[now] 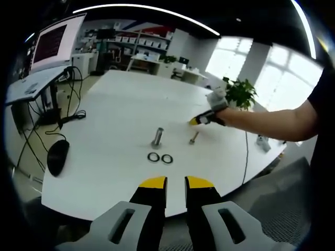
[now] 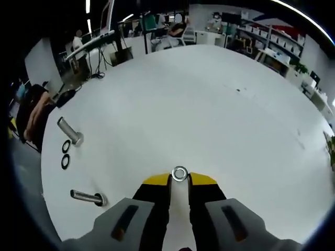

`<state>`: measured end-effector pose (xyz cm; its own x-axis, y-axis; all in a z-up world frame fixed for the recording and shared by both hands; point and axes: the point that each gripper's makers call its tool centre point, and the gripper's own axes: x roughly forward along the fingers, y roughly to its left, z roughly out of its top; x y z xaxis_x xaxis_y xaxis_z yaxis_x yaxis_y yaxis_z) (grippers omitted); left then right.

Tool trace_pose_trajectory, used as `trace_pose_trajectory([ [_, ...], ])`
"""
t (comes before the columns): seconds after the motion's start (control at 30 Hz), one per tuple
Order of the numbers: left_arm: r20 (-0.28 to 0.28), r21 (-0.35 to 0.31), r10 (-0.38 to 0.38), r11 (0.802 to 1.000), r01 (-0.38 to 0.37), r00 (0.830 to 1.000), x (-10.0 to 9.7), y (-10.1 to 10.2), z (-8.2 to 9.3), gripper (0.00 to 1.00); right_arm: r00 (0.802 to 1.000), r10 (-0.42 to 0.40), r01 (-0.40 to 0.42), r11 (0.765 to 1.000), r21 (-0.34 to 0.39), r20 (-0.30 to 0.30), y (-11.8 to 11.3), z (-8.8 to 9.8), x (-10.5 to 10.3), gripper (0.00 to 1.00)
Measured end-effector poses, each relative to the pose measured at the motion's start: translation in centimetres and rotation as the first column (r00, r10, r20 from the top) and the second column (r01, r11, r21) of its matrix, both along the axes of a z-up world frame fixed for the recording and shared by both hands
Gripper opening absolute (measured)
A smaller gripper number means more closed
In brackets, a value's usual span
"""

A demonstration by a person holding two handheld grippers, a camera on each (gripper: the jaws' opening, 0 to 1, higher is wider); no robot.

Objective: Place the washer onto the threaded stud by aligning its center hole with the stud, sliding it down to the base, and recovering from edge contact or off-axis alignment until the washer reaches the visible bottom stop.

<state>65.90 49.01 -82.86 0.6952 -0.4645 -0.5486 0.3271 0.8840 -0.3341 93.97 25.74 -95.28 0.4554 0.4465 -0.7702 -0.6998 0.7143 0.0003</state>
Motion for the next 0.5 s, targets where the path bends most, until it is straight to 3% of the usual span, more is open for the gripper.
trace_pose_trajectory([
  [0.5,0.024,-0.010,-0.007,1.000,0.008,1.000,0.1,-0.1,0.3,0.11,1.000,0.020,-0.022,0.996,0.091,0.020,1.1,3.8,-4.0,0.14],
])
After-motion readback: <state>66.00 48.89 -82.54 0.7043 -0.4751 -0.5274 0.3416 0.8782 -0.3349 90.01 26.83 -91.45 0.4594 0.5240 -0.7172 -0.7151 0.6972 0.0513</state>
